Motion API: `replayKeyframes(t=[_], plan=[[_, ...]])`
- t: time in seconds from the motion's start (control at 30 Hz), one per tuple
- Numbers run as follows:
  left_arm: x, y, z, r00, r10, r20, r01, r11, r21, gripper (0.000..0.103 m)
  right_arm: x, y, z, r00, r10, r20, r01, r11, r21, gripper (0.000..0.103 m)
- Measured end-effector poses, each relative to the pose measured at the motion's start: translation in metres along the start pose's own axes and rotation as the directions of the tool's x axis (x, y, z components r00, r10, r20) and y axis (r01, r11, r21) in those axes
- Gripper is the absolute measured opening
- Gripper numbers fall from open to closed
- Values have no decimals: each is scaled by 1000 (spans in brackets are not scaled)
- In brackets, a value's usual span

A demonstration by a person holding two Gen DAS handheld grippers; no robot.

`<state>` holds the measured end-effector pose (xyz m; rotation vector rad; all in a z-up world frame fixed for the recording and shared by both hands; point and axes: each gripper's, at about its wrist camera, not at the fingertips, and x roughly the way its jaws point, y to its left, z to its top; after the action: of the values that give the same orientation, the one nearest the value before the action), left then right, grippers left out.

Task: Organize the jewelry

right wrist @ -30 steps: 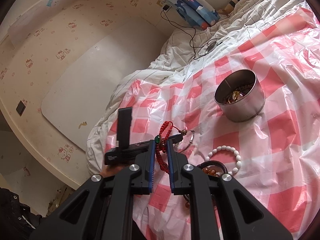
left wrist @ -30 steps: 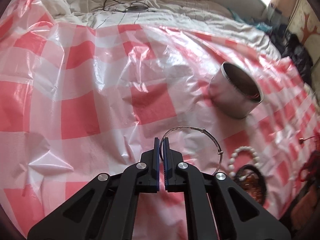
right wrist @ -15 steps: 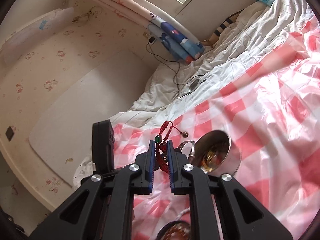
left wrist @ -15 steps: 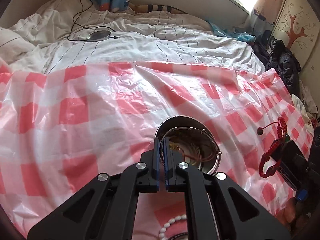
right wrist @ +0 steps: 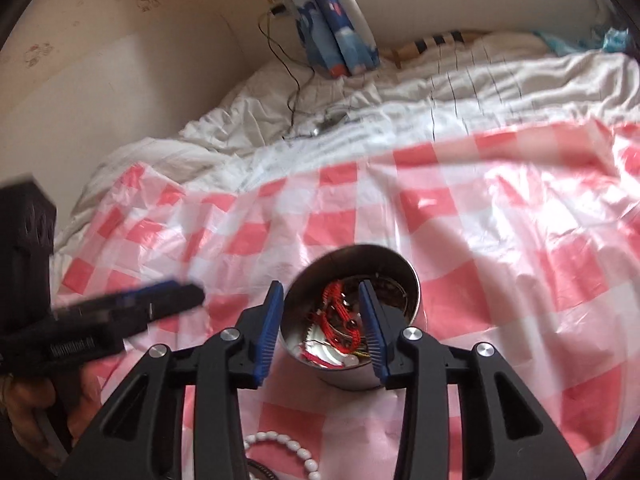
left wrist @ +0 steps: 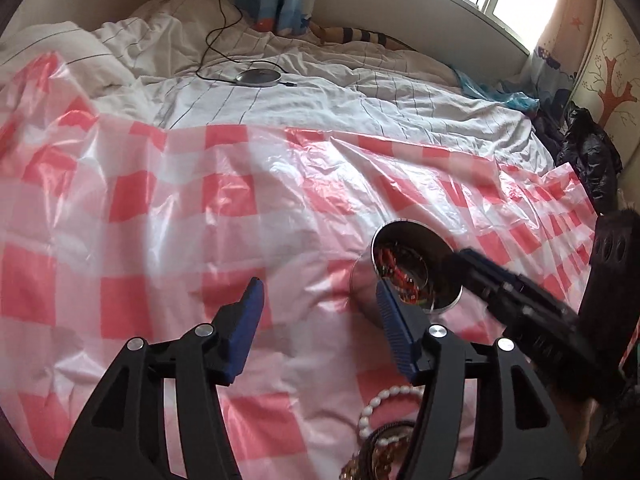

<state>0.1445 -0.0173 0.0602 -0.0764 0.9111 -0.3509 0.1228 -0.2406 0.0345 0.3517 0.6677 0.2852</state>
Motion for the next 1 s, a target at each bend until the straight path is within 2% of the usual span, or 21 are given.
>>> replayKeyframes(t=[0.07,0.13,0.2,0.33,0.4,0.53,0.67,0.77,1.0], plan=[[-19,2,-22,1000,0,16,0,1000,8,61,-19,4,-7,1000,1,31,-1,1000,-2,53],[-39,2,-46,999,9,38,-10,1000,10,72,-39,6,-17,999,-5,47,5,1000,2,55],[-54,2,-65,999,-12,47,12,1000,-2,77,-57,10,-24,998,-11,64,10,1000,12,63],[-70,-9,-91,997,-72,42,71,997,8,82,-96,12,-48,994,-46,98,44,999,18,69],[-71,-17,-96,997,-68,41,67,997,26,83,-111,12,-63,993,-78,91,77,997,9,76],[-65,-30,-99,999,-48,19,47,996,70,85,-126,5,-78,992,-96,81,93,995,43,77],[-56,-40,-101,999,-51,-9,52,994,96,85,-123,-16,-78,994,-75,84,61,987,151,80],[-47,-46,-104,999,-37,-33,41,992,117,85,-113,-34,-78,998,-24,64,8,968,251,80],[-30,-54,-109,997,-24,-70,33,990,134,86,-112,-46,-79,998,-1,63,-19,950,311,80]])
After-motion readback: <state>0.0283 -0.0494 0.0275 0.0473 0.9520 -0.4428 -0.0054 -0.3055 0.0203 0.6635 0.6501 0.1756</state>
